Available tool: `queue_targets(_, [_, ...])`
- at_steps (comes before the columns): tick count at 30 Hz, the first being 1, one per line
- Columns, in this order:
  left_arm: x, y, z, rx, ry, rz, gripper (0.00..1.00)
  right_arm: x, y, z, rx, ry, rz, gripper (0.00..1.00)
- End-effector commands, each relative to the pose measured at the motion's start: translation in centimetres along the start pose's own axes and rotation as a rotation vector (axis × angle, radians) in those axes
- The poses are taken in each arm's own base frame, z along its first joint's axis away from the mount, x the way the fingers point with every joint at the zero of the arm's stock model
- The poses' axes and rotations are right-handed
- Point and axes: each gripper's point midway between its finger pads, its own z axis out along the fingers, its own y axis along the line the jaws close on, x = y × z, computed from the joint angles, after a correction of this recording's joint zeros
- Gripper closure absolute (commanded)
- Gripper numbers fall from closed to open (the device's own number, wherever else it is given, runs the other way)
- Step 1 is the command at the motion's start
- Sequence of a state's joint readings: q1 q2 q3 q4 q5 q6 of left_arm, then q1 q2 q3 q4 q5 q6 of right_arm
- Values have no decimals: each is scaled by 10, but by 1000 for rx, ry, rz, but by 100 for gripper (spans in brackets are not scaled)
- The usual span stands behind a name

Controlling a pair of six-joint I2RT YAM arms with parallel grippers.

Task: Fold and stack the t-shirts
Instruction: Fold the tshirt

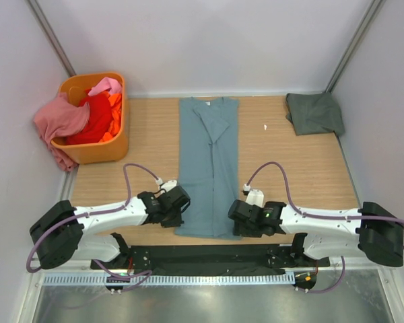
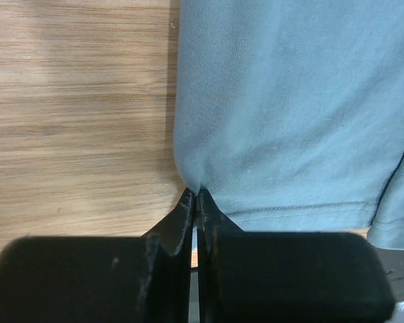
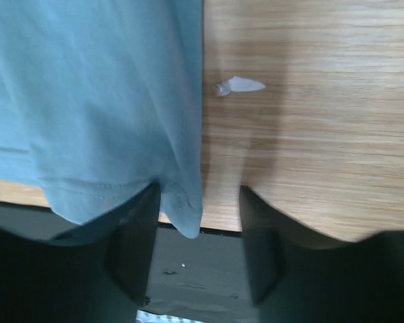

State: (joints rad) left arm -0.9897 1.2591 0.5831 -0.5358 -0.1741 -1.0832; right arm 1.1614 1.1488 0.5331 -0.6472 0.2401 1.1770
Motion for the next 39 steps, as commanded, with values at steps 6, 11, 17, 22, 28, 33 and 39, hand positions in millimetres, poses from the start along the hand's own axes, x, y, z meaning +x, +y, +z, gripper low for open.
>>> queue_targets(6, [9, 16, -2, -65, 25, -3, 67, -12, -2, -19, -1, -84, 45, 27])
queue_targets(11, [12, 9, -23, -26, 23, -28, 52, -17, 2, -31, -84, -113, 103, 32])
queue_targets(17, [12, 19, -27, -37, -11, -63, 44, -5, 6, -20, -126, -70, 117, 37])
queue_targets(22, [13, 14, -15, -5, -23, -56, 44, 1, 1, -5, -103, -62, 113, 42])
queue_targets(28, [16, 11, -2, 4, -25, -57, 48, 6, 2, 5, -112, -54, 124, 47])
queue_targets(33, [19, 6, 6, 5, -30, -58, 85, 5, 8, 6, -137, -54, 114, 75])
queue_targets(39, [22, 1, -19, -1, -23, -53, 100, 1, 10, -11, -121, -46, 76, 99])
